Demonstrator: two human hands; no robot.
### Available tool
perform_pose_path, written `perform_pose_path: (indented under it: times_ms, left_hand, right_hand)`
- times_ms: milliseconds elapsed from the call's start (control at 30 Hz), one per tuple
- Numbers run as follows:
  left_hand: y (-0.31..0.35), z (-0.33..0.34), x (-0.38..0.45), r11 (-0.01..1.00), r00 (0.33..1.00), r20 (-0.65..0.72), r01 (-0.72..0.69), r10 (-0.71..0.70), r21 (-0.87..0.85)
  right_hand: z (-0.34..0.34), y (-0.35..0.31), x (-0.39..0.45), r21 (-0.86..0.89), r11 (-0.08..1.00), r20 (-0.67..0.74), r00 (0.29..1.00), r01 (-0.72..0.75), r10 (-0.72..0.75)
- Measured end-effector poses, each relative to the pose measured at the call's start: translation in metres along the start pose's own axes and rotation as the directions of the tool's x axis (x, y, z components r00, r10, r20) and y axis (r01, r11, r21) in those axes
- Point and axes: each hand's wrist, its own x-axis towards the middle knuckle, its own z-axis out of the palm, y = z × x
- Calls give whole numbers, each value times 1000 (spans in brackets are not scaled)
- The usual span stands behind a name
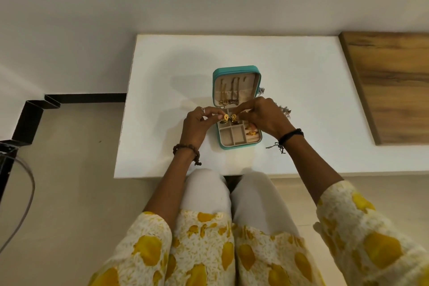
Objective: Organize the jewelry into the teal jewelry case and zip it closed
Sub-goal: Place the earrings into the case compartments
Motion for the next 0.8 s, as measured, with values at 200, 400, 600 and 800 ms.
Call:
perform_pose_path:
  times_ms: [200,400,600,800]
  left_hand:
    - [-7,5,-3,999,1000,-25,13,-14,-34]
    - [-4,8,-3,999,999,-30,14,-15,-47]
    - [-4,8,-3,999,999,-39,27,-28,-38]
    - [-4,7,-3,999,998,-43,33,-35,-37]
  right_hand:
    - [-7,3,10,-130,991,45,999,13,-7]
    - [-8,-5,12,-217,976,74,997,29,-13]
    - [-9,-10,11,-233,972,111,993,-1,28]
    - [3,-6,8,-362,927,-74,988,98,-134]
